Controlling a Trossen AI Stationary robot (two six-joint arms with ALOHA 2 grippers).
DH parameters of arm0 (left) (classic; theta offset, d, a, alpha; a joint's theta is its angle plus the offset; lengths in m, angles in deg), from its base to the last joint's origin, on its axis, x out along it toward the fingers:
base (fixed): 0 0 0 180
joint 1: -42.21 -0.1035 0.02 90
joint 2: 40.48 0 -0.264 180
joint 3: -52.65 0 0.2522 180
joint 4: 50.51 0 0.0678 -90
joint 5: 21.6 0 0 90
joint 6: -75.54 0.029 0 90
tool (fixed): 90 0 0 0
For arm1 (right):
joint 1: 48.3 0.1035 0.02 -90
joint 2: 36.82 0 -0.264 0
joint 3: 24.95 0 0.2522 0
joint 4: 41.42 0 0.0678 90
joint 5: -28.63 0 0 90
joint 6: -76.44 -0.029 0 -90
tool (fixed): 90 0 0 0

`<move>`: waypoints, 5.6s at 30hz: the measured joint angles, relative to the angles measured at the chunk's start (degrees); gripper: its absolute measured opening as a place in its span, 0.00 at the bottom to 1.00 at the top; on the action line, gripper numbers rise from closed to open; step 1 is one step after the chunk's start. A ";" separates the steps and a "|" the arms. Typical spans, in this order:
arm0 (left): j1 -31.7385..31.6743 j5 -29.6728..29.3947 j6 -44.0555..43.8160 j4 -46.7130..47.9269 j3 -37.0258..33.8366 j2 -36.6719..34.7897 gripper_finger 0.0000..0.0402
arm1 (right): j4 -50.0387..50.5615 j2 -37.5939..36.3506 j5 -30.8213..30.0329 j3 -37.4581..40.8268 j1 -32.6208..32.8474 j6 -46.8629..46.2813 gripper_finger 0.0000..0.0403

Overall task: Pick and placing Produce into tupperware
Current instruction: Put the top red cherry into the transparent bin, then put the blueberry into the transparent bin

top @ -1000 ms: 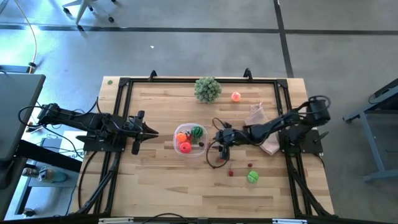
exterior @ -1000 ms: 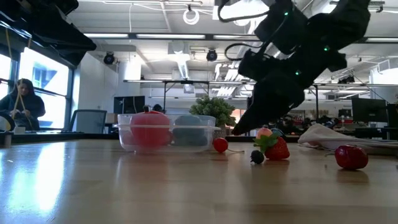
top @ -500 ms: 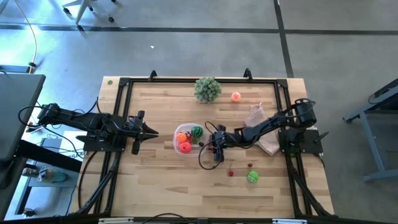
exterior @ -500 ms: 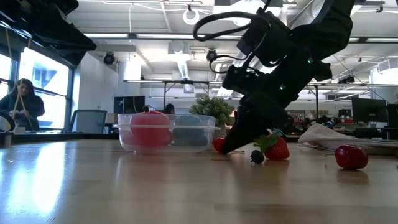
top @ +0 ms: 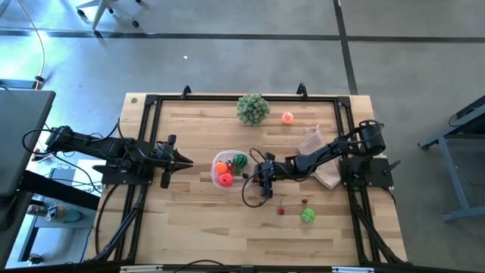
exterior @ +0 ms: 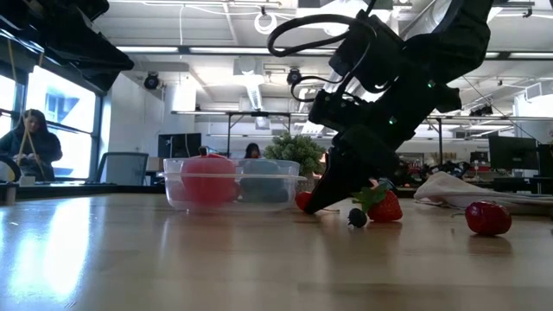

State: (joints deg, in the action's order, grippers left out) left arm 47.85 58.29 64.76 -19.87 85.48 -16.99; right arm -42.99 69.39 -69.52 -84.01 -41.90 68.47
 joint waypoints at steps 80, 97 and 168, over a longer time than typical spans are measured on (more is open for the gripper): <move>0.00 0.00 0.02 0.00 0.00 0.00 0.12 | 30.29 -0.76 7.67 -26.03 -3.41 9.50 0.29; -0.01 0.01 0.01 0.01 -0.01 0.00 0.12 | 35.63 7.41 9.77 -32.31 -3.39 11.91 0.29; 0.00 0.00 -0.01 0.02 0.00 0.00 0.12 | 16.58 -16.79 -4.68 -2.68 15.66 -7.12 0.37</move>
State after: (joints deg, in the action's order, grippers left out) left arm 47.84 58.29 64.75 -19.84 85.48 -16.99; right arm -26.41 52.60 -74.20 -86.68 -26.24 61.35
